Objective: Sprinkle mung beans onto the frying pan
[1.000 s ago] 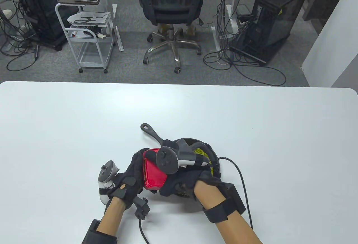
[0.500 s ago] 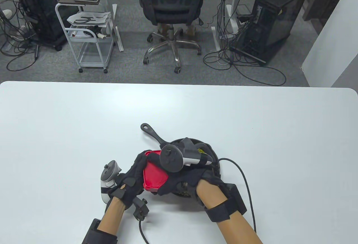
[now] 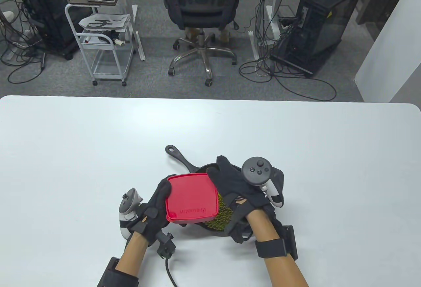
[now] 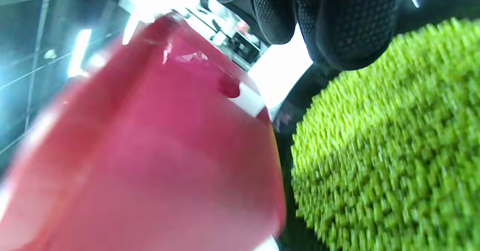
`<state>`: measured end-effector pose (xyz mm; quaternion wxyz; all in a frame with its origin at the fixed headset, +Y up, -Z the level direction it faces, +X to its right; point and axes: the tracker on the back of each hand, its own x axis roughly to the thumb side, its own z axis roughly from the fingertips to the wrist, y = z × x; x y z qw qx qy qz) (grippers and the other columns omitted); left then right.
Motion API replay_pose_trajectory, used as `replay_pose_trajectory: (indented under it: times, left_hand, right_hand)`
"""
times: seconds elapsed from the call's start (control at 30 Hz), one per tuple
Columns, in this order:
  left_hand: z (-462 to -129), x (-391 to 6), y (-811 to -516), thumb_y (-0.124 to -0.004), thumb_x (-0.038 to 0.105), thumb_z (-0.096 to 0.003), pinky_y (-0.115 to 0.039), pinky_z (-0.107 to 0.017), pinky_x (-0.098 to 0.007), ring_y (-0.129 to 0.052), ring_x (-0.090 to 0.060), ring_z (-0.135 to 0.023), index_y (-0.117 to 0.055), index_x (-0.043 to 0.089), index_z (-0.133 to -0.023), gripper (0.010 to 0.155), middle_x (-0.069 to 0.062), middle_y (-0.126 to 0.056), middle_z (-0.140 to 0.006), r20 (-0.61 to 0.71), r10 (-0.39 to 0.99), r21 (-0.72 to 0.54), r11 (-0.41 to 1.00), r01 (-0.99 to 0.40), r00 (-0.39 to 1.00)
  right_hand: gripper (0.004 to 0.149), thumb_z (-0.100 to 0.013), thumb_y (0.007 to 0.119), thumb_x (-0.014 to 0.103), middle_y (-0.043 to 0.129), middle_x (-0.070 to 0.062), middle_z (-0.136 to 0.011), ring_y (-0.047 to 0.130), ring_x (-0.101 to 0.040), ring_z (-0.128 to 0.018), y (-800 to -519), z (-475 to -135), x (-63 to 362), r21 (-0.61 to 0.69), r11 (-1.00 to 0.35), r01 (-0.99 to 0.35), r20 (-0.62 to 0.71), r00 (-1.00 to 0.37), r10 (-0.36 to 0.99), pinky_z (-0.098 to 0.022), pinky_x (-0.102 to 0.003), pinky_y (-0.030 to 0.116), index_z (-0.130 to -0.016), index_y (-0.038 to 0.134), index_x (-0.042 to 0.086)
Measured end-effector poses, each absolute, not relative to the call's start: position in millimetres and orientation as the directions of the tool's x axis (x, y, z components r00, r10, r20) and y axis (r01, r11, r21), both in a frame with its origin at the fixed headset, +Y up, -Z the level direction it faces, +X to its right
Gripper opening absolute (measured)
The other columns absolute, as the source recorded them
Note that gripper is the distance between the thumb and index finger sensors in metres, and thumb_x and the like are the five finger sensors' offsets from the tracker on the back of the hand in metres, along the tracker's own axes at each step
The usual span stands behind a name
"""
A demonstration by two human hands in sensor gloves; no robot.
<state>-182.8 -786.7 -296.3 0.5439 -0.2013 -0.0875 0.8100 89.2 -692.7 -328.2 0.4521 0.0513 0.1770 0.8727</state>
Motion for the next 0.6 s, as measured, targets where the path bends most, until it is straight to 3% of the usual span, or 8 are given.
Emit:
replay_pose_trajectory:
  times: [0.13, 0.27, 0.6]
  left_hand:
    - [-296.7, -180.4, -784.9, -0.052, 0.079, -0.0533, -0.087, -0.037, -0.044, -0.091, -0.039, -0.070, -0.030, 0.033, -0.114, 0.079, -0.017, -0.050, -0.113, -0.222, 0.914, -0.372, -0.401, -0.837, -0.339]
    - [-296.6, -182.6, -787.3, -0.051, 0.081, -0.0535, -0.087, -0.039, -0.044, -0.091, -0.039, -0.068, -0.037, 0.037, -0.114, 0.076, -0.016, -0.055, -0.112, -0.230, 0.918, -0.323, -0.386, -0.864, -0.324]
    - [-296.9, -183.8, -788.3, -0.052, 0.078, -0.0550, -0.087, -0.039, -0.046, -0.091, -0.040, -0.067, -0.048, 0.039, -0.114, 0.070, -0.019, -0.060, -0.109, -0.240, 0.919, -0.288, -0.374, -0.882, -0.312]
  right_hand:
    - [0.082, -0.054, 0.040, 0.071, 0.076, -0.025, -0.101, 0.086, -0.053, -0.064, -714.4, -322.3, 83.7, 0.411, -0.377, -0.830, -0.164, -0.475, 0.865, -0.039, -0.043, 0.084, -0.115, 0.043, 0.017]
    - [0.072, -0.057, 0.042, 0.066, 0.078, -0.023, -0.096, 0.087, -0.051, -0.062, -725.8, -318.5, 79.0, 0.381, -0.240, -0.893, -0.223, -0.340, 0.913, -0.037, -0.041, 0.083, -0.112, 0.053, 0.020]
    - [0.065, -0.059, 0.046, 0.067, 0.081, -0.021, -0.092, 0.088, -0.049, -0.059, -735.6, -308.6, 75.1, 0.262, -0.273, -0.926, -0.186, -0.326, 0.927, -0.035, -0.039, 0.083, -0.108, 0.062, 0.026]
